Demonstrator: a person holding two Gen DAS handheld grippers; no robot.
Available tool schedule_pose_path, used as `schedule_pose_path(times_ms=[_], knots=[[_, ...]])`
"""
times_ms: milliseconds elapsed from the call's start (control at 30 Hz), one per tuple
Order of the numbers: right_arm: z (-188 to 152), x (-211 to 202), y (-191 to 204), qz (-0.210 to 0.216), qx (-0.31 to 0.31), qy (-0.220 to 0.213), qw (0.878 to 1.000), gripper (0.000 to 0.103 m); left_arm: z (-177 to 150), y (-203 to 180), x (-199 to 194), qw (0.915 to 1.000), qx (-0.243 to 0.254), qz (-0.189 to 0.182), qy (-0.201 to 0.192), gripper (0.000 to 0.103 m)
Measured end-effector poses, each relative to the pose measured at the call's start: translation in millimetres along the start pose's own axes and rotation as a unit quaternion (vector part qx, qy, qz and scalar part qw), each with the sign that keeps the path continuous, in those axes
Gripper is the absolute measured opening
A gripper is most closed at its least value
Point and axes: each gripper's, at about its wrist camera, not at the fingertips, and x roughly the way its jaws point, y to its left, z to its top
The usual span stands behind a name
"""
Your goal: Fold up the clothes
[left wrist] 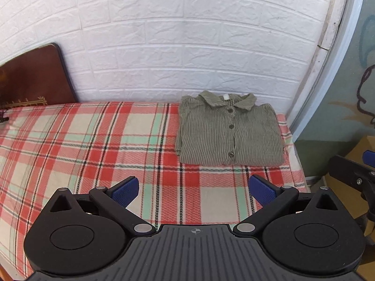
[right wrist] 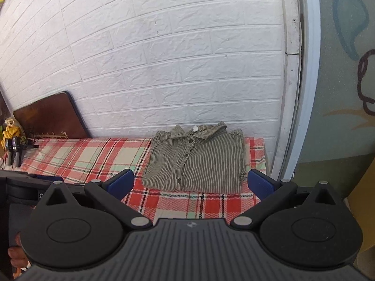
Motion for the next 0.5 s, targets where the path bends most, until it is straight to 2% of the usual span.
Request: schedule_pose_path(times_ms=[500], knots=[[1.9,11.2,7.6,-0.021,-0.03,0.023,0.999,0.102,8.6,-4.8,12.4,0.9996,0.013,-0.022,0.008,0.103]])
